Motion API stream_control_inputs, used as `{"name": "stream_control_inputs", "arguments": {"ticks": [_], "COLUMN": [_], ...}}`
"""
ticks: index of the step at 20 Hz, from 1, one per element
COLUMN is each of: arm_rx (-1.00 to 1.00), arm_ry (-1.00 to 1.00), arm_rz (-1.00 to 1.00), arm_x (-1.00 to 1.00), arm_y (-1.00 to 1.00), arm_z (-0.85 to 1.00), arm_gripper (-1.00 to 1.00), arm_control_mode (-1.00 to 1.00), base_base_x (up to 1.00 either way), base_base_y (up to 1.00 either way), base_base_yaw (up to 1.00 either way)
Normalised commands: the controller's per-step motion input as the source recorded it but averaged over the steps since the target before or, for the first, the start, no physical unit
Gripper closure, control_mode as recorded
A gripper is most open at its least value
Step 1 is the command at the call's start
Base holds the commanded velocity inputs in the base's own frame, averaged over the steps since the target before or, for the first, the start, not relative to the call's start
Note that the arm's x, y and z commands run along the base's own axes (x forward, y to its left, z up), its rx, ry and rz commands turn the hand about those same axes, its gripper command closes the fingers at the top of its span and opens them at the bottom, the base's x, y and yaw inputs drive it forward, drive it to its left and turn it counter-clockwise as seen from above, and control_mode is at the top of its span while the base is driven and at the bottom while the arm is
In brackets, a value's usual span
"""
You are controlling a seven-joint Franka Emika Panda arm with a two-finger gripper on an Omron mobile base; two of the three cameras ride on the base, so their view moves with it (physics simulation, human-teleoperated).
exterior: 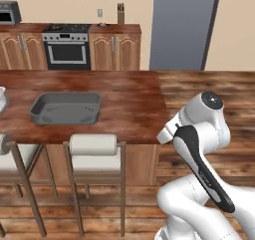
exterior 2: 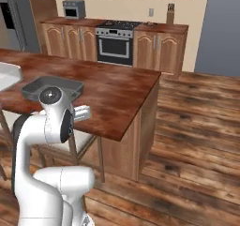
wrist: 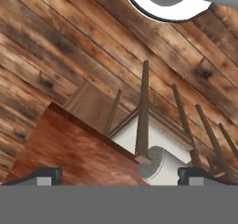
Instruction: Place the cold items (bell pepper and lemon) from the fridge in one tupperware on the dining counter. Place the warm items (kebab skewer and hot dog) in the stove area in another tupperware.
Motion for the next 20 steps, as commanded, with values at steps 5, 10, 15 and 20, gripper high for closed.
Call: {"name": "stream_control_inputs", "arguments": {"ticks": [5, 10, 15, 20], "arm_rx": [0.00, 0.00, 0.00, 0.00], "arm_ry": [0.00, 0.00, 0.00, 0.00], "arm_rz": [0.00, 0.00, 0.00, 0.00], "arm_x": [0.00, 0.00, 0.00, 0.00], "arm_y": [0.00, 0.00, 0.00, 0.00], "arm_z": [0.00, 0.00, 0.00, 0.00], "arm_gripper": [-1.00, -1.00, -1.00, -1.00], "arm_control_mode": [1.00, 1.00, 1.00, 1.00], "base_base_x": [0.10, 0.82, 1.00, 1.00], "base_base_y": [-1.00, -1.00, -1.00, -1.00], "base_base_yaw": [0.00, 0.00, 0.01, 0.03]}}
